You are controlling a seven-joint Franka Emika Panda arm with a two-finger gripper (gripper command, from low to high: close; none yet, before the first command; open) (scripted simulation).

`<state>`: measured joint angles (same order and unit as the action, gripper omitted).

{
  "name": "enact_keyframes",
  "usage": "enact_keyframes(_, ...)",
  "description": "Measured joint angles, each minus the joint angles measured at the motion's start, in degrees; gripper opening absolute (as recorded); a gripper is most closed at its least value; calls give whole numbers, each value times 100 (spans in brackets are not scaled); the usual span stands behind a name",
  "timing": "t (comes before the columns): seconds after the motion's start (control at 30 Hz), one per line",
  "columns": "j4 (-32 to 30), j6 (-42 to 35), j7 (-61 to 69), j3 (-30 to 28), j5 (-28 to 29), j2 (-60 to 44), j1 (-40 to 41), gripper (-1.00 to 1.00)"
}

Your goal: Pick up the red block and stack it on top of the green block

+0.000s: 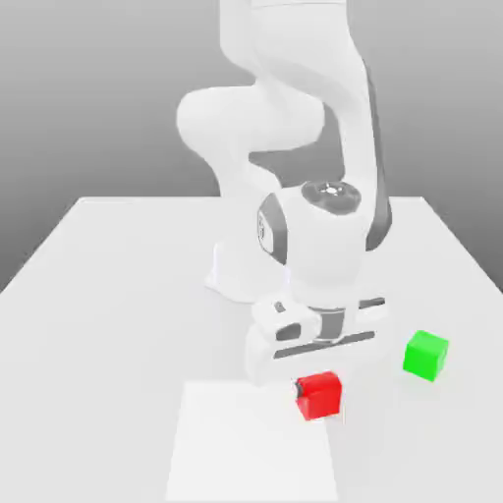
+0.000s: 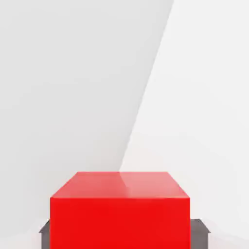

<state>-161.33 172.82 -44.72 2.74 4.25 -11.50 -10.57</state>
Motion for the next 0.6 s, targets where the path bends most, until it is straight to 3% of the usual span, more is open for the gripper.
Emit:
enact_keyframes(0.1, -14, -78, 24, 31, -32, 92, 19, -100)
enact_keyframes(0.3, -179, -1067, 314, 168, -441, 1248, 44, -100)
enact_keyframes(0.6, -87, -1615, -328, 881, -700, 1712, -997, -100)
